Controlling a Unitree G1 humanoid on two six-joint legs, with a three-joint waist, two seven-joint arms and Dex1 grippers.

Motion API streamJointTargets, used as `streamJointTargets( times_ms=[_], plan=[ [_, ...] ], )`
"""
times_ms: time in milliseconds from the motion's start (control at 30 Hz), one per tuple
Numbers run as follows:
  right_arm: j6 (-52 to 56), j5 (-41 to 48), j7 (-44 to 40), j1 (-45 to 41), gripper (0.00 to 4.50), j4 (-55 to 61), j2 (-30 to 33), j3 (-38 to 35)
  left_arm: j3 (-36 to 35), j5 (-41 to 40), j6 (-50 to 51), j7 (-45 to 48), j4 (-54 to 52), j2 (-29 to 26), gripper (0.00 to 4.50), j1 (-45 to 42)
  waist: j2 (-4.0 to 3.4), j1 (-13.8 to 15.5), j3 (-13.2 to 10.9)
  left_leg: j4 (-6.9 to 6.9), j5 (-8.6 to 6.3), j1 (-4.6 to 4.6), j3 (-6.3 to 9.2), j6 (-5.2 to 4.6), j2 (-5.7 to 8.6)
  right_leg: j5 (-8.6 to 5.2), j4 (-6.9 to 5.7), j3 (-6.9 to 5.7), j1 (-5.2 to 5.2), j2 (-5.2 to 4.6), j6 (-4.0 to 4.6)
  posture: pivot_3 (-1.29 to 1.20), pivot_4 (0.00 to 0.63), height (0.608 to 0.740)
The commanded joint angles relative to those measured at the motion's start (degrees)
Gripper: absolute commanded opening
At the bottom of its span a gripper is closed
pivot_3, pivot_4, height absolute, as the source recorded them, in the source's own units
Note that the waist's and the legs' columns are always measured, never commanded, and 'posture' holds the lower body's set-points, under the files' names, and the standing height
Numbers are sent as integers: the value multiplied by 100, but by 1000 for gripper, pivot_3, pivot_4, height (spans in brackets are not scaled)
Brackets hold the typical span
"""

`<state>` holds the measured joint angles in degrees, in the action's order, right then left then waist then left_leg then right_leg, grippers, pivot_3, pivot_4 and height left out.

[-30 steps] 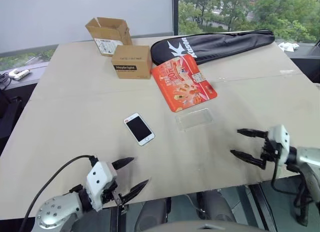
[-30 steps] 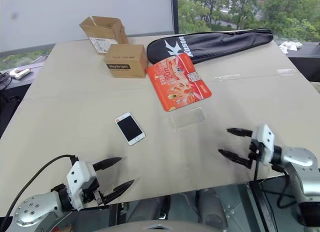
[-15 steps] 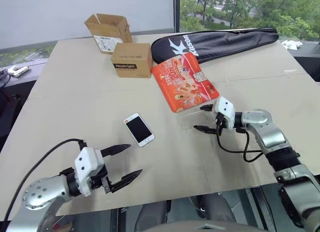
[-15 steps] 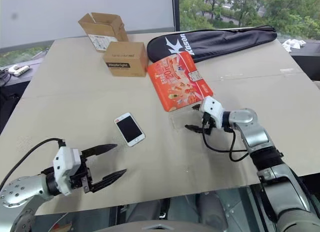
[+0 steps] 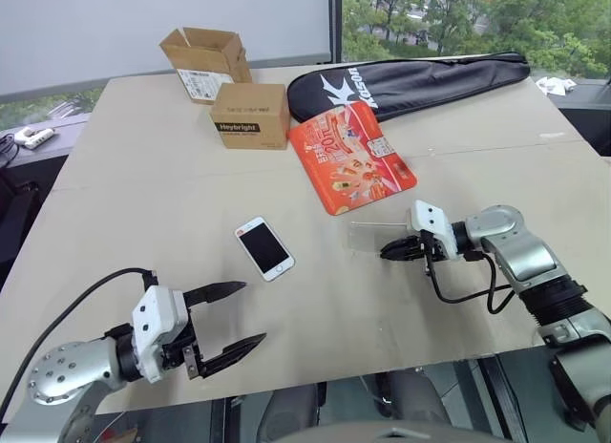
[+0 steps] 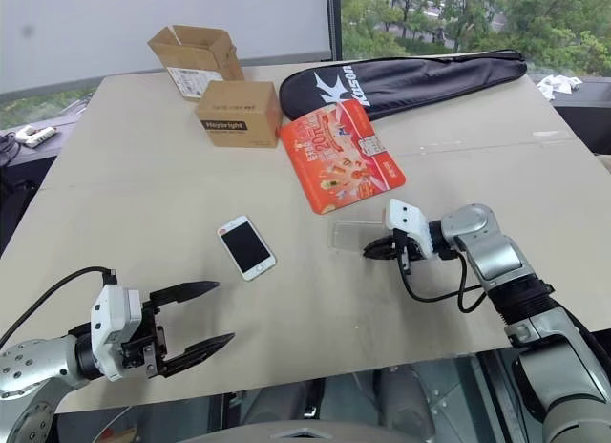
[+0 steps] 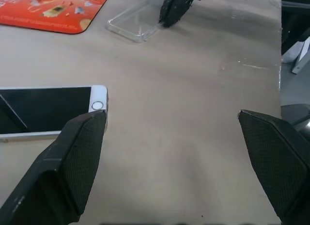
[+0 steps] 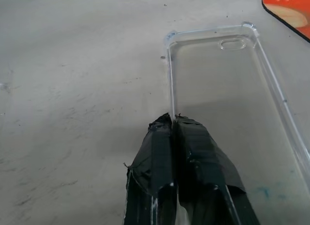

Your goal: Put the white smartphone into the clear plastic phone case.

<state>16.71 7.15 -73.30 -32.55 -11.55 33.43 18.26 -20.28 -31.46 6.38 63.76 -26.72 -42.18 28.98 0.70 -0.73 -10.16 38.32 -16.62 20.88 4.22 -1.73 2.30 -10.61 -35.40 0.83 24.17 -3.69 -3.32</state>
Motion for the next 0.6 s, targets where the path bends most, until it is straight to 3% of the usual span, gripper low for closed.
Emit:
streamJointTargets(
  times_ms=[33, 400, 600],
  plan=[
    [179, -83, -99, 152, 81, 162, 166, 103, -166, 7, -111, 76, 27, -59, 4500, -17, 0, 4, 0, 0, 0, 0, 0, 0, 0, 0, 0, 0, 0, 0, 0, 0, 150, 740],
    [264, 536, -393, 1367, 81, 1896, 1044, -272, -3, 87, -174, 299, 236, -116, 4500, -294, 0, 41, 0, -1, -1, 12, 6, 0, 3, 0, 12, -8, 1, -7, -1, 0, 150, 740],
    [-276, 337, -316, 1462, 81, 1877, 1192, -235, 46, 134, -213, 403, 378, -144, 4500, -405, 2, -1, -2, 2, -1, 9, 4, 0, 2, -2, 12, -7, 0, -5, -5, 0, 150, 740]
  ],
)
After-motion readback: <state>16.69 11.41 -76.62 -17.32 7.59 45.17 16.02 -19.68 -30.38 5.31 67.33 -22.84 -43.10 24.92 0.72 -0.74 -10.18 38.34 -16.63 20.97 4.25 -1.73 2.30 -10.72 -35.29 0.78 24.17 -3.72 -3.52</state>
